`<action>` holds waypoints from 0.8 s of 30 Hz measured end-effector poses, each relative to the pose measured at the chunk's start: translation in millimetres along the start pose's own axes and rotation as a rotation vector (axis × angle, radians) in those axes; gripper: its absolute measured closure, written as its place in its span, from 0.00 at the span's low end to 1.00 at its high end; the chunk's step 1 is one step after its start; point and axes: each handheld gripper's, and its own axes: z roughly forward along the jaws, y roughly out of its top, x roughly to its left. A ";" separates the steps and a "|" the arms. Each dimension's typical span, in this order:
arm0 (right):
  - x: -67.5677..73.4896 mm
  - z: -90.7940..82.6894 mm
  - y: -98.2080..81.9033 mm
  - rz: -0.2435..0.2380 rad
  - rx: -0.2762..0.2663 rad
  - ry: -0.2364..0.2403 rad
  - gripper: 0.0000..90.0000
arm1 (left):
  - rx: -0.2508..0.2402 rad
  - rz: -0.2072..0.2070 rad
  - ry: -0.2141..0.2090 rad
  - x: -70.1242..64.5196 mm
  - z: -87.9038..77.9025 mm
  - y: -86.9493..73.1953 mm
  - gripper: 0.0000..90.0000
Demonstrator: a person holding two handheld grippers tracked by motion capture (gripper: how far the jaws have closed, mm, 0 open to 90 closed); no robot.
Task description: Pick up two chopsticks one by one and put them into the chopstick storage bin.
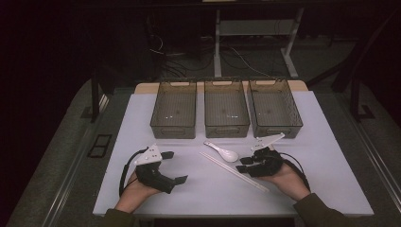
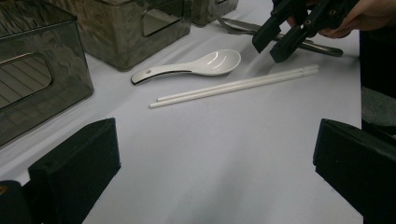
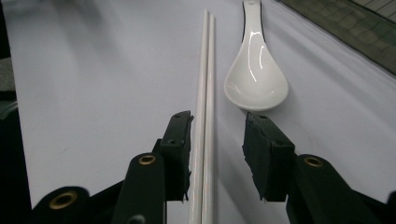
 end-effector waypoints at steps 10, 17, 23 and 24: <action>1.6 2.7 -0.5 -0.004 0.022 0.017 0.79 | 0.001 0.000 -0.003 -0.2 0.2 0.0 0.00; 2.9 5.6 -1.1 -0.009 0.048 0.019 0.84 | 0.000 0.001 -0.003 -0.2 -0.3 0.2 0.00; 4.3 9.8 -1.8 -0.020 0.073 0.014 0.86 | 0.001 0.002 -0.003 -0.1 -0.3 0.1 0.00; 4.2 10.1 -1.9 -0.019 0.079 0.007 0.86 | 0.000 0.001 -0.003 -0.2 -0.2 0.1 0.00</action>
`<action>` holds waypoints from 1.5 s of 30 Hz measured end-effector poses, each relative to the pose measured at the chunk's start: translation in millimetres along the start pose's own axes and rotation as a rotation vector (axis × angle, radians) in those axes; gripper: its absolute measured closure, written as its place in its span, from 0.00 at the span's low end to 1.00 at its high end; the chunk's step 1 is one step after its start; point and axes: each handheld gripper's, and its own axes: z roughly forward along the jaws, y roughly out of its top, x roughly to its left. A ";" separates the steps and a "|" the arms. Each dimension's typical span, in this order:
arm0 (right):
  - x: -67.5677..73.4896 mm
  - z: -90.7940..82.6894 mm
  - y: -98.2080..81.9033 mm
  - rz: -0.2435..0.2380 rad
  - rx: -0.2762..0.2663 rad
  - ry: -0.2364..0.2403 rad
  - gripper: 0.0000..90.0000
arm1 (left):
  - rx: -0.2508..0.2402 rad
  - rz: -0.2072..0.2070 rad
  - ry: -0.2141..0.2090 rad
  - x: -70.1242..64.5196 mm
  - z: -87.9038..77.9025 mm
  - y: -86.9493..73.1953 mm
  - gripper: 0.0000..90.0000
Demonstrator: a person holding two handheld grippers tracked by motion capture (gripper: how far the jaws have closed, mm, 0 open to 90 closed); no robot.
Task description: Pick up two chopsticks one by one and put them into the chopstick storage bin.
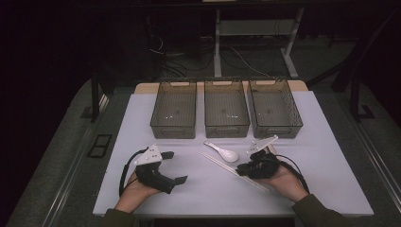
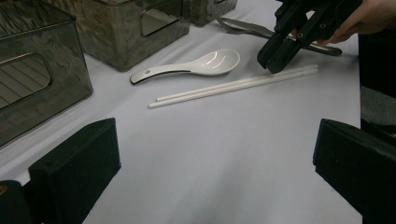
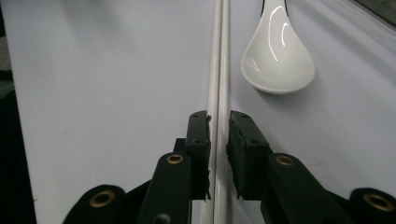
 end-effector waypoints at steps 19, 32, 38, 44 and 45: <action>-0.8 5.5 -1.8 -0.020 0.047 -0.029 0.90 | 0.000 0.001 0.000 0.0 -0.6 0.1 0.00; 4.5 8.9 -2.5 -0.065 0.066 -0.070 0.92 | 0.000 0.001 -0.001 -0.2 -0.5 0.1 0.00; 6.7 9.1 -4.2 -0.080 0.059 -0.082 0.92 | 0.001 0.002 -0.003 -0.7 0.3 0.1 0.00; 5.3 8.7 -5.3 -0.068 0.050 -0.074 0.93 | 0.001 0.003 -0.004 -0.7 0.6 0.2 0.00; 5.2 8.7 -5.4 -0.066 0.049 -0.074 0.93 | 0.002 0.003 -0.004 -0.6 0.5 0.2 0.00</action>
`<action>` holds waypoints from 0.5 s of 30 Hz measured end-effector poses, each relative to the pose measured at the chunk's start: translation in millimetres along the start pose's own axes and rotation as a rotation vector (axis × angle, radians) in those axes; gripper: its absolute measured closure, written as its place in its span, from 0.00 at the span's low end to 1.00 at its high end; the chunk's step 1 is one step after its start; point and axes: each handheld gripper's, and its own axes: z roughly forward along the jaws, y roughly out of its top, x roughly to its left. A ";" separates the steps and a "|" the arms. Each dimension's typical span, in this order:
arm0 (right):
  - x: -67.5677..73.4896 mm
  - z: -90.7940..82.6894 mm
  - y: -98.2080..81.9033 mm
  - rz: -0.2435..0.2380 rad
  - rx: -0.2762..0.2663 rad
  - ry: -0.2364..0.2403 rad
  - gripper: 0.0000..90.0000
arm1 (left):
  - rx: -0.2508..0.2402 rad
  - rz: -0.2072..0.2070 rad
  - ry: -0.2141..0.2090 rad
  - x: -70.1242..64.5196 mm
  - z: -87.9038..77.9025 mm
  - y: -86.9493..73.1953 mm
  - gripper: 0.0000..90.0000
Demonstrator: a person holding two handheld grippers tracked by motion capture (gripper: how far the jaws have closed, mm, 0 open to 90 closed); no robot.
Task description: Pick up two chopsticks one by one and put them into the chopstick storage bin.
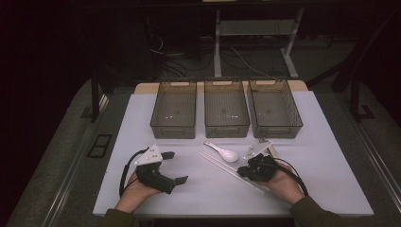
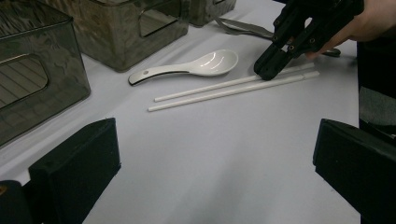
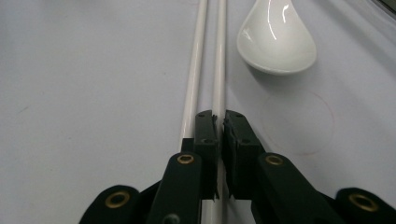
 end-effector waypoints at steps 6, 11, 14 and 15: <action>-1.0 -0.4 -0.2 0.010 -0.006 0.005 0.94 | -0.002 0.000 0.002 0.8 -1.3 0.0 0.00; -2.8 -2.6 -0.2 0.018 -0.007 0.011 0.94 | -0.005 0.000 0.003 1.0 -1.7 0.0 0.00; -3.4 -5.5 -0.1 0.018 -0.017 0.015 0.94 | -0.006 0.000 0.003 1.0 -1.9 -0.1 0.00; -3.5 -6.6 -0.1 0.021 -0.020 0.016 0.94 | -0.006 0.000 0.003 1.0 -1.9 -0.1 0.00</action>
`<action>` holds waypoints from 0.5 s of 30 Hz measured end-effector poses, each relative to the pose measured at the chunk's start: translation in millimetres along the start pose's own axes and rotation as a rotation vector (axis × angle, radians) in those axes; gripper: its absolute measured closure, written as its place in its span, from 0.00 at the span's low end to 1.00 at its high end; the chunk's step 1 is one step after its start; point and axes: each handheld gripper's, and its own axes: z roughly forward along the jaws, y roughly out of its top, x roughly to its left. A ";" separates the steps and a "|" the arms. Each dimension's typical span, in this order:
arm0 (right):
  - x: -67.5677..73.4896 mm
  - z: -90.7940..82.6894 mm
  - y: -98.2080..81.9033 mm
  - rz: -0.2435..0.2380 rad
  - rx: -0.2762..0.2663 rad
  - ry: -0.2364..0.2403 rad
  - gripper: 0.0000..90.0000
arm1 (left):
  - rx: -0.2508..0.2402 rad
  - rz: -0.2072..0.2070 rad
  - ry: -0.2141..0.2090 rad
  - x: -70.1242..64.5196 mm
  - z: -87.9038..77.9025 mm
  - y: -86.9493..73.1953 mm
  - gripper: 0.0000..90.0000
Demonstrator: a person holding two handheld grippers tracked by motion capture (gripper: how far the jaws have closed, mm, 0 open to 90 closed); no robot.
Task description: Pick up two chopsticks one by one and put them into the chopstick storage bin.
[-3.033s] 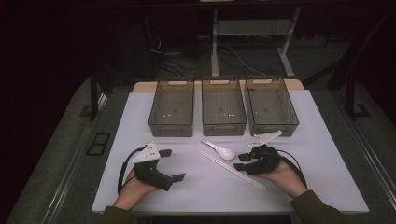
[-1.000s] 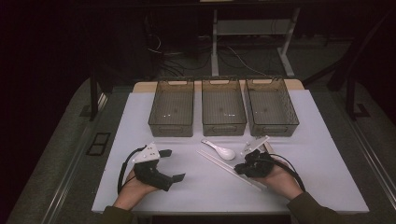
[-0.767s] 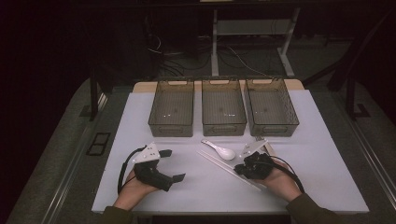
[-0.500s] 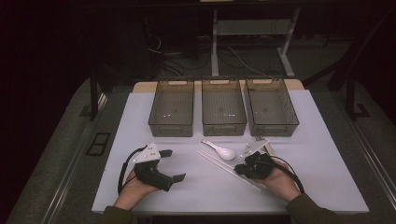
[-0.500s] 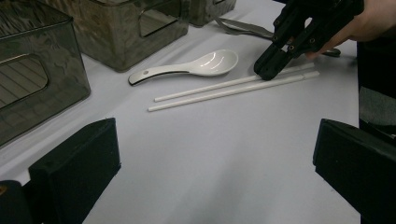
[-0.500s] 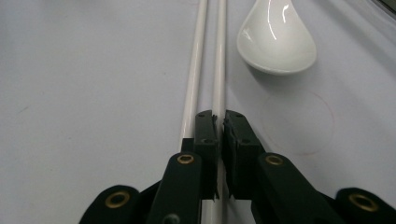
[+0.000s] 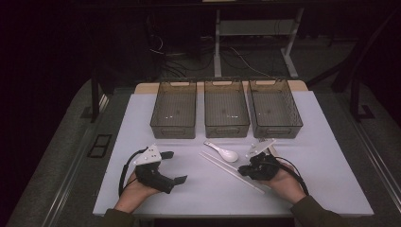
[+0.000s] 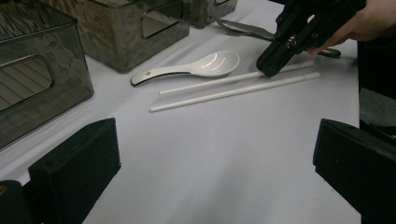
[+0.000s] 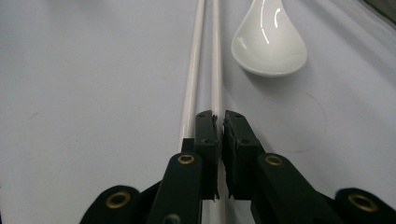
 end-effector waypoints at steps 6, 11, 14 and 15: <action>-1.7 -6.5 1.4 0.010 -0.024 0.011 0.94 | 0.000 -0.001 0.000 0.0 0.0 0.0 0.00; -3.3 -12.9 2.9 0.022 -0.049 0.017 0.94 | 0.000 0.000 0.000 0.0 0.0 0.1 0.00; -4.7 -15.5 3.0 0.025 -0.062 0.020 0.94 | 0.000 0.000 -0.001 0.0 0.0 0.0 0.00; -5.2 -15.7 3.0 0.024 -0.062 0.022 0.94 | 0.000 0.000 -0.001 0.0 0.1 0.0 0.00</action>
